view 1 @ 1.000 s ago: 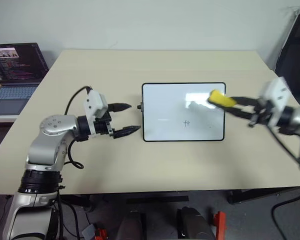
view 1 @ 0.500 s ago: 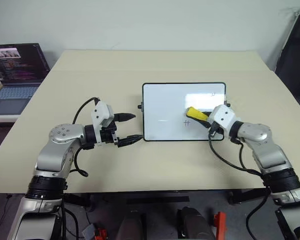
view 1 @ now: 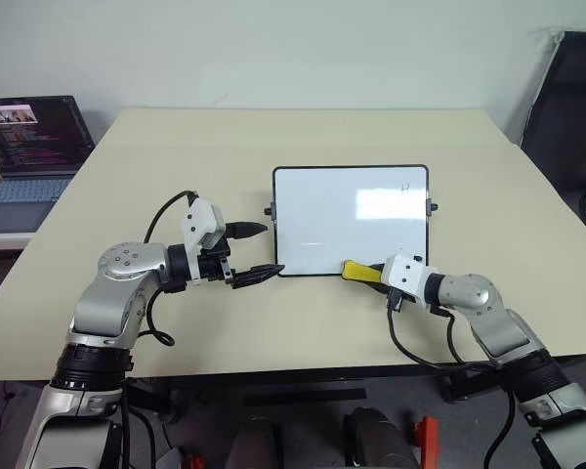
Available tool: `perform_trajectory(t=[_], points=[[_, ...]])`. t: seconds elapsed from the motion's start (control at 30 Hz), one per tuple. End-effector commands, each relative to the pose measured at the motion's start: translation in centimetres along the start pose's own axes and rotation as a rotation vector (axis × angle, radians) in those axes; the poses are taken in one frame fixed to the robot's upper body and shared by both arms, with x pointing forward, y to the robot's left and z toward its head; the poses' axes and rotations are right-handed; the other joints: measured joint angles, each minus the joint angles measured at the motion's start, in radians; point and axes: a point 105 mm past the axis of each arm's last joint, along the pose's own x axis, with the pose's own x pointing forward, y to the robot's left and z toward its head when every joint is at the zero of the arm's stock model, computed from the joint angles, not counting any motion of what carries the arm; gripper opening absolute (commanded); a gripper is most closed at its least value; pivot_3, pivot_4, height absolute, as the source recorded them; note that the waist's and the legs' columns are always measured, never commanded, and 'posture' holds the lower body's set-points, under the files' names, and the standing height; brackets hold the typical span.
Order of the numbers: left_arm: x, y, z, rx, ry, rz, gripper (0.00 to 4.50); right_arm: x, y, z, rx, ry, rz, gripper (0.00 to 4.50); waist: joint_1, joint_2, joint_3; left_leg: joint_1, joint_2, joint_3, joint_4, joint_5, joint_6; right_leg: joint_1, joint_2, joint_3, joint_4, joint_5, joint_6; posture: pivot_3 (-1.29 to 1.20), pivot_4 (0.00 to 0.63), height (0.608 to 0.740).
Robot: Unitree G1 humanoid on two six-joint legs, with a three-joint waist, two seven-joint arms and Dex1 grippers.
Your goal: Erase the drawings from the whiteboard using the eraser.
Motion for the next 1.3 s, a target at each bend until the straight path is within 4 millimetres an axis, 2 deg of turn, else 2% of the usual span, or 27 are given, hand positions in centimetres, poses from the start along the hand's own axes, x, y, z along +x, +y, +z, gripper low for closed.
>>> perform_trajectory(t=[0.03,0.13,0.23,0.33,0.47,0.53,0.63,0.73,0.9,0.97,1.07,1.2,1.3], points=[[0.1,0.2,1.5,0.050,-0.034,-0.003,4.50,-0.9,-4.7,-0.8,-0.028,0.055,-0.220,0.97,-0.003,0.000,0.000,0.000,0.000,0.000,0.000,0.000,0.000,0.000,0.000,0.000,0.000,0.000,0.000,0.00,0.150,0.740],[0.3,0.2,1.6,0.054,-0.036,-0.008,4.50,-1.5,-8.0,-0.4,-0.063,0.065,-0.371,0.97,-0.002,0.000,0.000,0.000,0.000,0.001,0.000,0.001,0.000,-0.001,0.000,0.002,0.000,0.002,0.000,0.00,0.150,0.740],[0.5,0.2,1.7,0.055,-0.039,-0.011,4.50,-1.2,-8.8,-0.1,-0.059,0.067,-0.424,0.97,-0.001,0.000,0.000,0.000,0.000,0.001,0.000,0.002,0.001,-0.001,0.000,0.002,0.000,0.003,0.000,0.00,0.150,0.740],[0.5,0.2,1.7,0.056,-0.040,-0.012,4.50,-0.3,-7.2,0.1,-0.055,0.054,-0.360,0.97,-0.005,-0.001,0.000,-0.001,0.000,0.001,-0.001,0.002,0.001,-0.001,0.000,0.001,-0.001,0.005,0.000,0.00,0.150,0.740],[0.5,0.3,1.7,0.057,-0.041,-0.013,4.50,0.8,-3.4,1.1,-0.020,-0.010,-0.180,0.97,-0.006,-0.001,0.000,-0.001,0.000,0.001,-0.002,0.001,0.001,-0.002,0.000,0.001,-0.001,0.005,0.001,0.00,0.150,0.740],[0.5,0.3,1.7,0.058,-0.041,-0.014,4.50,0.8,-1.3,1.3,0.013,-0.027,-0.068,0.97,-0.006,-0.001,0.000,-0.001,0.001,0.001,-0.002,0.001,0.001,-0.002,0.001,0.001,-0.001,0.005,0.002,0.00,0.150,0.740],[0.5,0.3,1.8,0.058,-0.041,-0.016,4.50,-0.1,-0.3,0.4,0.055,-0.002,-0.014,0.97,-0.002,0.000,0.000,-0.002,0.001,0.000,-0.002,0.001,0.001,-0.002,0.001,0.000,-0.002,0.005,0.002,0.00,0.150,0.740],[0.5,0.3,1.7,0.058,-0.039,-0.017,4.50,-1.5,-2.0,-1.5,0.049,0.072,-0.094,0.97,0.000,0.000,0.000,-0.003,0.001,0.000,-0.001,0.001,0.001,-0.002,0.001,0.000,-0.003,0.004,0.002,0.00,0.150,0.740],[0.6,0.4,1.7,0.060,-0.038,-0.022,4.50,-4.6,-6.6,-4.2,0.017,0.184,-0.319,0.97,0.004,0.000,0.000,-0.003,0.001,0.000,-0.001,0.001,0.001,-0.002,0.000,0.000,-0.003,0.002,-0.001,0.00,0.150,0.740],[0.6,0.4,1.8,0.062,-0.040,-0.026,4.50,-5.8,-7.9,-4.7,0.021,0.200,-0.372,0.97,0.004,-0.001,0.000,-0.003,0.000,0.001,-0.001,0.001,0.001,-0.002,0.000,0.000,-0.003,0.002,-0.001,0.00,0.150,0.740],[0.7,0.5,1.8,0.064,-0.042,-0.031,4.50,-6.3,-7.6,-3.3,0.080,0.103,-0.327,0.97,0.005,-0.001,0.000,-0.003,0.000,0.001,-0.001,0.001,0.001,-0.002,0.000,0.000,-0.004,0.002,-0.001,0.00,0.150,0.740],[0.7,0.7,1.8,0.067,-0.042,-0.032,4.50,-6.7,-7.4,-1.8,0.073,0.039,-0.300,0.97,0.003,-0.001,0.001,-0.005,0.000,0.000,-0.003,0.001,0.001,-0.003,0.000,0.000,-0.004,0.003,0.004,0.00,0.150,0.740],[0.7,0.7,1.9,0.070,-0.044,-0.033,4.50,-7.5,-6.6,1.7,0.159,-0.109,-0.221,0.97,0.003,0.001,0.003,-0.007,0.000,0.000,-0.003,0.001,0.000,-0.005,0.000,0.000,-0.004,0.002,0.004,0.00,0.150,0.740]])
